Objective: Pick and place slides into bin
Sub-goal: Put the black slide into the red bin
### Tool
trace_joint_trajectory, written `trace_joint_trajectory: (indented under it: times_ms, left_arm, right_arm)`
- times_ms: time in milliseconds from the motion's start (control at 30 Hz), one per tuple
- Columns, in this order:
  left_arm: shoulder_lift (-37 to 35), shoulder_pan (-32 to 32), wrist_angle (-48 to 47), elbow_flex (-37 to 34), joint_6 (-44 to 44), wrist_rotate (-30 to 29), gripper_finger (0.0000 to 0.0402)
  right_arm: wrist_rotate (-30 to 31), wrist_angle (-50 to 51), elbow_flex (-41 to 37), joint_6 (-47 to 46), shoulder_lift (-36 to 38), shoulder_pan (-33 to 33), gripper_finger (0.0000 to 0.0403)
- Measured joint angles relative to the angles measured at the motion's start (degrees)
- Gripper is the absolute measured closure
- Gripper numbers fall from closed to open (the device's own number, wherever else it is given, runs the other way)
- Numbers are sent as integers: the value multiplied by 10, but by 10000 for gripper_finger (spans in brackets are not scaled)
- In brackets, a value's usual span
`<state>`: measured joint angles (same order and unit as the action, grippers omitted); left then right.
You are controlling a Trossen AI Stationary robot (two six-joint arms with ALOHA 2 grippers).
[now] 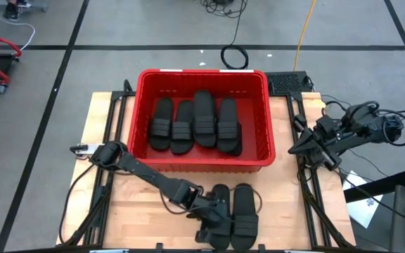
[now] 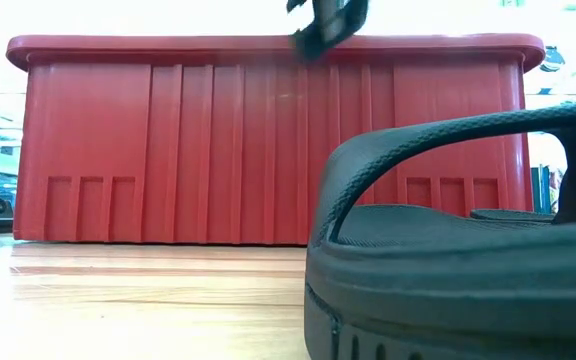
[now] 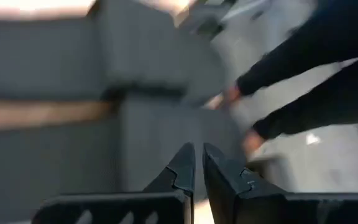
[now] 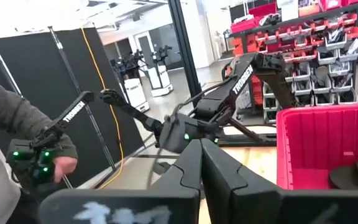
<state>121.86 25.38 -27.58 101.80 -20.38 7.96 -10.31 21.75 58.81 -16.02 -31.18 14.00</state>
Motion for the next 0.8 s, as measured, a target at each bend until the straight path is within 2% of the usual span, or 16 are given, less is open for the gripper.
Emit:
trace_joint_trajectory:
  times_ms: [133,333,433,533,633,800]
  left_arm:
    - [7,-15,-39,0,-28,12,376]
    - [3,-32,11,0,15,14,376]
    - [-28,-28,41,-1,76,-53,376]
    - [-83,-13,44,17,139,-169,376]
    - [-141,4,36,30,157,-271,376]
    - [-227,39,8,31,158,-384,376]
  right_arm:
    - [15,1,0,2,0,0,403]
    - [28,16,0,2,-1,0,403]
    - [29,21,0,2,0,0,403]
    - [30,24,0,7,-2,0,403]
    - [24,47,1,-13,-14,0,403]
    - [-81,115,2,-46,-86,0,403]
